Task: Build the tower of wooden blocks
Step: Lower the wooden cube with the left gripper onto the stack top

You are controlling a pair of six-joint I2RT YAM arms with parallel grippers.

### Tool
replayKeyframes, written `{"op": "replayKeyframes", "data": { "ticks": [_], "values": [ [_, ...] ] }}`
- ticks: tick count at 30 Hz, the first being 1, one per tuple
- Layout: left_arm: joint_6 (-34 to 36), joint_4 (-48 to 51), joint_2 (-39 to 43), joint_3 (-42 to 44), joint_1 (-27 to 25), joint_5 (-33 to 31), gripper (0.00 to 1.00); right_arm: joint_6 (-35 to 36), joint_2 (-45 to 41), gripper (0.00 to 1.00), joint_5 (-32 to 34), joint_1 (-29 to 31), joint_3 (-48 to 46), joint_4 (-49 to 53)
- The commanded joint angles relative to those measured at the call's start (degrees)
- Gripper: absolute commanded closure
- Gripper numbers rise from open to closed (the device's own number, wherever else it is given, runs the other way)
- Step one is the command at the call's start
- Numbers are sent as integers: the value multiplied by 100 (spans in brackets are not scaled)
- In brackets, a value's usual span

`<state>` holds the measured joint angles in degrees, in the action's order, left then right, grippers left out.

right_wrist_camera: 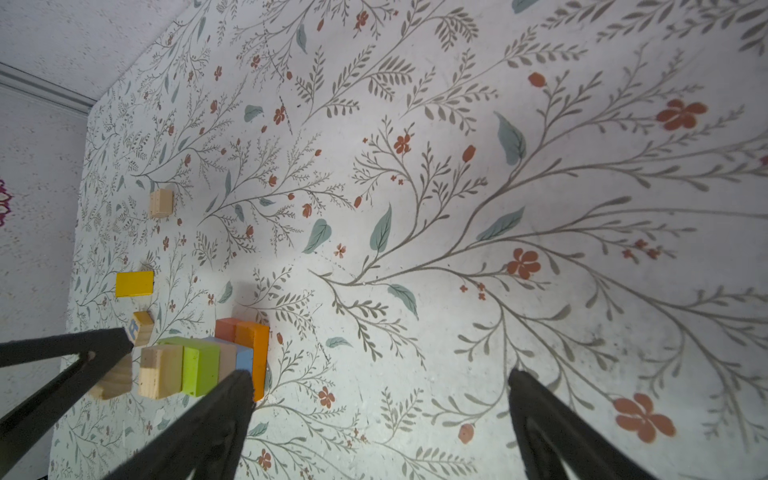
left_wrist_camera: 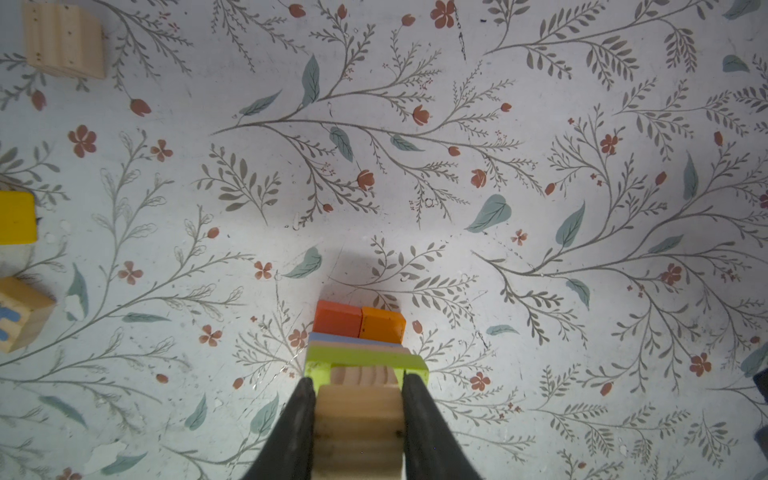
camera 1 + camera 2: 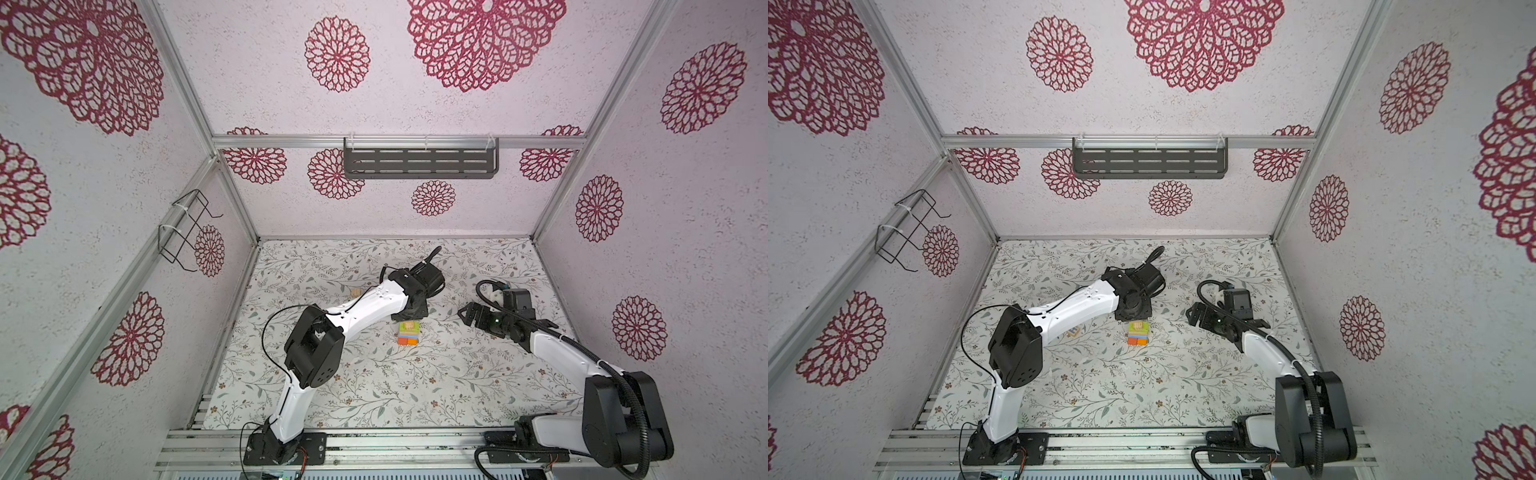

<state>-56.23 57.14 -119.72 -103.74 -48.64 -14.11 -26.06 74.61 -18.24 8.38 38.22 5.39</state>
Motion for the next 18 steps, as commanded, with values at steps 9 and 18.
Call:
{"op": "replayKeyframes", "data": {
  "ticks": [9,18],
  "values": [
    [-169,-133,-129,100,-106,-92,70,3,-60,2,-74,-29,-18,-99],
    [-161,-179,-105,203,-119,-136,70,11,-67,2,-75,-30,-25,-82]
  ]
}}
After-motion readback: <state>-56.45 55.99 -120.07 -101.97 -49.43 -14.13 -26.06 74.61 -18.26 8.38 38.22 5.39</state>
